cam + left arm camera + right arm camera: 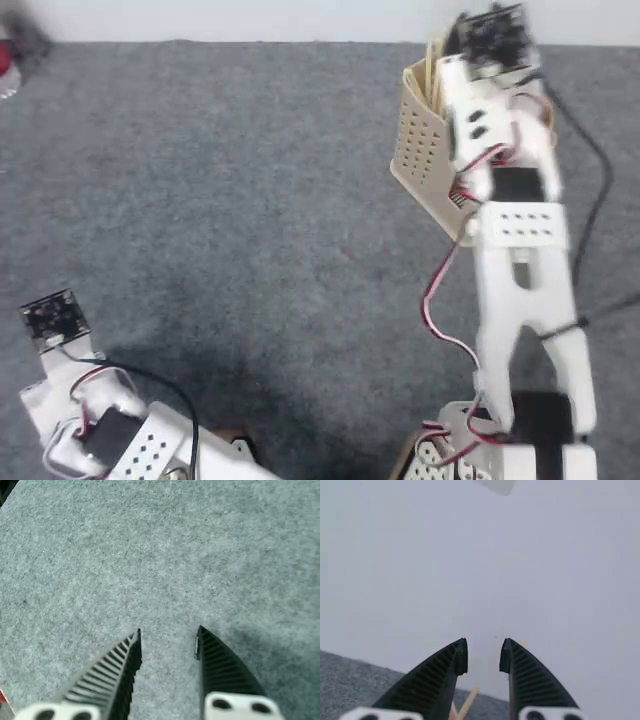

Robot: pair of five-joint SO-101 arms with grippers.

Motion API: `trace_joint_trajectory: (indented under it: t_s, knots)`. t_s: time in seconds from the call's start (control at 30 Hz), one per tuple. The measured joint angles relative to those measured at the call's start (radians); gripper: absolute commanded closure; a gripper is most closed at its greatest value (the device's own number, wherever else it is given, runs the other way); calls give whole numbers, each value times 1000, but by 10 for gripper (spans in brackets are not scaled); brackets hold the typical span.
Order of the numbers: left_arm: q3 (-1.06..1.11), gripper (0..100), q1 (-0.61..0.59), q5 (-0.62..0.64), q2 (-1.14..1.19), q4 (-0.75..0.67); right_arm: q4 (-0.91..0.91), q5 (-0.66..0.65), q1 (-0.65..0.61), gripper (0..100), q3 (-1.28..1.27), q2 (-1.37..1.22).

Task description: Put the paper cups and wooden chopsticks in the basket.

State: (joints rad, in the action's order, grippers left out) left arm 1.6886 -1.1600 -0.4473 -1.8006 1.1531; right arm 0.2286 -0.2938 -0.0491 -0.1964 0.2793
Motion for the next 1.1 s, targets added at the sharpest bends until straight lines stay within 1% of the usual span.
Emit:
trace_joint_trajectory:
  t_s: [0.13,0.2,0.3,0.43,0.6,0.7,0.73,0.8,0.97,1.1]
  knots:
    - [0,830,0,0,0,3,259,71,86,876,192,54]
    - [0,830,0,0,0,6,413,71,107,876,298,54]
    - [0,830,0,0,0,6,655,12,110,876,466,18]
    - [0,830,0,0,0,6,979,-146,97,876,661,-89]
    - [0,830,0,0,0,6,1310,-411,35,870,832,-222]
    - [0,830,0,0,0,6,1485,-575,-32,801,884,-255]
    - [0,830,0,0,0,6,1514,-597,-58,775,888,-259]
    - [0,830,0,0,0,6,1521,-594,-84,749,898,-262]
    - [0,830,0,0,0,6,1522,-582,-89,749,904,-318]
    - [0,830,0,0,0,6,1524,-577,-66,749,904,-385]
